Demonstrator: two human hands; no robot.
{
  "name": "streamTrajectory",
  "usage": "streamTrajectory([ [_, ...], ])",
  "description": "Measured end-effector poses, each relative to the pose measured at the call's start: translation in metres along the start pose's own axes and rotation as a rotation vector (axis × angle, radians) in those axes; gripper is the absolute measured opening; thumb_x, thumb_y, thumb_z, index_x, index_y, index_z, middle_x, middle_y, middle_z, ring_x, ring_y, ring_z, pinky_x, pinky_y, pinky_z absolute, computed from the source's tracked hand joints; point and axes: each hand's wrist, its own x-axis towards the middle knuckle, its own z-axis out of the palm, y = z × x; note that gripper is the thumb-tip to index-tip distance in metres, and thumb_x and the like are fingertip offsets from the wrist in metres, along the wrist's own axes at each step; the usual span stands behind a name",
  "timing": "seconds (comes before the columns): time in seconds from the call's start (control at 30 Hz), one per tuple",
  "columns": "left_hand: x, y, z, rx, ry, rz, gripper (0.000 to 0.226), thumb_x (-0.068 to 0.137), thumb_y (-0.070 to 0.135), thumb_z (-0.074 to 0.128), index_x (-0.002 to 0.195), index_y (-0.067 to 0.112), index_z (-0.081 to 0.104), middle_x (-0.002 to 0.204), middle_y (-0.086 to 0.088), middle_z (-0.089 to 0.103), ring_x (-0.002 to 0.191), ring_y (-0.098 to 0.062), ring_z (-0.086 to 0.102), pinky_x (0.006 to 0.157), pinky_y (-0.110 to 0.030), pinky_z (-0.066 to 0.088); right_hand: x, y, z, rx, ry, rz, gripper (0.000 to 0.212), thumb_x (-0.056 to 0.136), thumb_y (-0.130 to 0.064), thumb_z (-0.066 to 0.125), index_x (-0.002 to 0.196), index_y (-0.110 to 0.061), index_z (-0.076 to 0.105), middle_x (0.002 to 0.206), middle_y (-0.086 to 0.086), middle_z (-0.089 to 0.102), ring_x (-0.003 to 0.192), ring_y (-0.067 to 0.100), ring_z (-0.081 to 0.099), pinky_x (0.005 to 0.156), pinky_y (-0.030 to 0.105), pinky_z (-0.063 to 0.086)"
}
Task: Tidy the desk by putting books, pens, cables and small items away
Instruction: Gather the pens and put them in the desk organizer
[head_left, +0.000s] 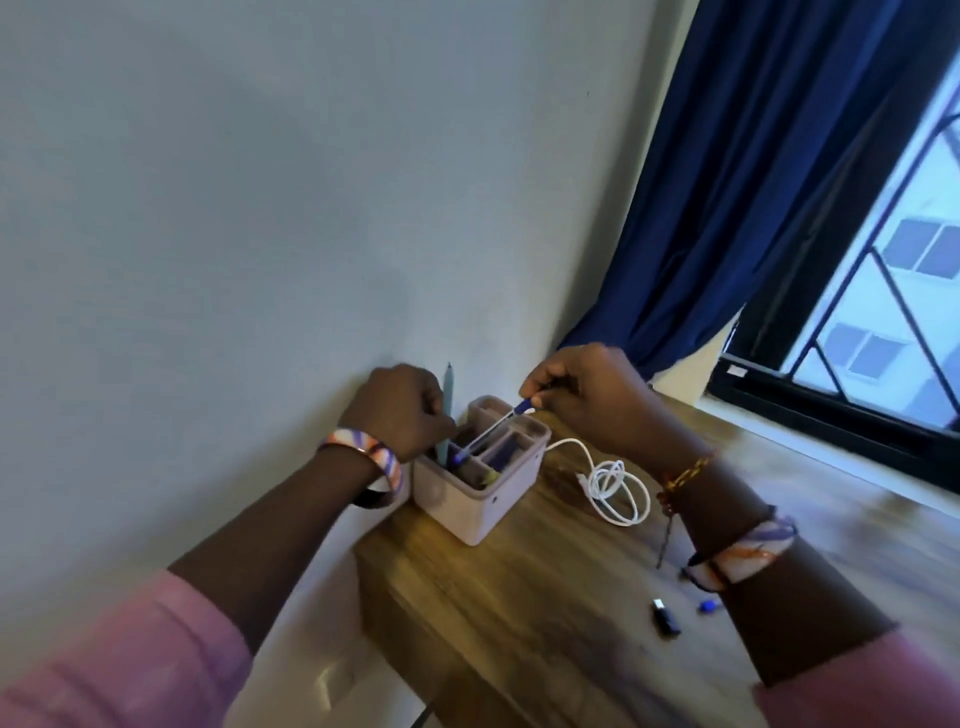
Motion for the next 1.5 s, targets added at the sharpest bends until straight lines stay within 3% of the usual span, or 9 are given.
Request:
streamTrajectory([
  [0.23,-0.005,-0.017,0.032,0.065,-0.076,0.021,0.016,0.081,0.018,0.063,0.092,0.009,0.069,0.095,-0.011,0.07,0.09,-0.026,0.065,0.077,-0.028,0.049,-0.005,-0.017,0.031,-0.018,0.066,0.077,0.028,0.083,0.004,0.053,0.101,-0.011,0.069,0.084,-0.007,0.06,0.07,0.0,0.052,0.062,0.007,0.042],
  [0.5,-0.013,0.003,0.038,0.213,-0.1,0.021,0.02,0.086,0.018,0.053,0.098,0.02,0.069,0.103,-0.008,0.068,0.095,-0.027,0.064,0.08,-0.034,0.052,-0.047,0.015,0.012,0.001,0.189,0.239,0.023,0.08,0.004,0.06,0.094,-0.009,0.071,0.079,-0.007,0.063,0.066,-0.01,0.052,0.058,-0.002,0.037],
  [0.63,-0.02,0.063,0.024,0.186,0.003,0.28,0.019,0.086,0.025,0.052,0.101,0.021,0.064,0.102,-0.006,0.065,0.096,-0.028,0.061,0.074,-0.031,0.045,-0.072,0.064,-0.008,-0.046,0.228,0.346,0.022,0.076,0.003,0.061,0.09,-0.01,0.073,0.083,0.002,0.07,0.073,0.008,0.058,0.061,0.009,0.04],
  [0.8,-0.02,0.14,0.076,0.004,-0.302,0.518,0.018,0.083,0.028,0.06,0.099,0.02,0.065,0.101,0.002,0.068,0.097,-0.018,0.061,0.079,-0.026,0.047,-0.123,0.134,-0.038,-0.115,0.089,0.469,0.018,0.079,0.003,0.063,0.092,-0.006,0.071,0.084,0.002,0.064,0.078,0.009,0.058,0.059,0.0,0.04],
  [0.97,-0.003,0.191,0.185,0.15,-0.516,0.461,0.032,0.086,0.027,0.058,0.118,0.022,0.06,0.127,-0.004,0.055,0.115,-0.022,0.053,0.095,-0.031,0.044,-0.18,0.196,-0.04,-0.223,-0.053,0.503,0.035,0.085,-0.005,0.061,0.118,-0.016,0.062,0.118,0.001,0.063,0.103,0.011,0.06,0.078,0.005,0.044],
  [1.1,-0.004,0.209,0.237,0.337,-0.607,0.432,0.026,0.084,0.018,0.057,0.109,0.013,0.063,0.122,-0.011,0.059,0.114,-0.03,0.056,0.093,-0.036,0.048,-0.198,0.221,-0.02,-0.303,-0.178,0.383,0.053,0.087,-0.004,0.047,0.137,-0.022,0.042,0.142,0.002,0.042,0.13,0.02,0.041,0.106,0.029,0.036],
  [1.23,-0.011,0.211,0.25,0.381,-0.604,0.379,0.03,0.092,0.032,0.049,0.106,0.009,0.062,0.116,-0.016,0.061,0.107,-0.034,0.059,0.082,-0.035,0.047,-0.2,0.234,-0.005,-0.453,-0.178,0.348,0.056,0.089,-0.012,0.043,0.142,-0.022,0.027,0.142,0.004,0.039,0.131,0.024,0.036,0.102,0.035,0.036],
  [1.37,-0.005,0.195,0.216,0.255,-0.544,0.245,0.028,0.095,0.021,0.042,0.113,0.009,0.059,0.119,-0.016,0.059,0.111,-0.03,0.057,0.085,-0.032,0.043,-0.194,0.236,0.003,-0.446,-0.086,0.261,0.026,0.092,-0.027,0.047,0.116,-0.026,0.056,0.12,-0.001,0.054,0.116,0.022,0.049,0.094,0.032,0.039],
  [1.5,0.001,0.164,0.131,-0.084,-0.211,0.15,0.014,0.081,0.011,0.062,0.075,0.022,0.057,0.082,-0.004,0.064,0.088,-0.027,0.064,0.066,-0.022,0.039,-0.162,0.203,-0.007,-0.113,0.096,0.178,0.02,0.091,-0.016,0.051,0.103,-0.021,0.067,0.101,-0.003,0.061,0.09,0.014,0.059,0.079,0.03,0.051],
])
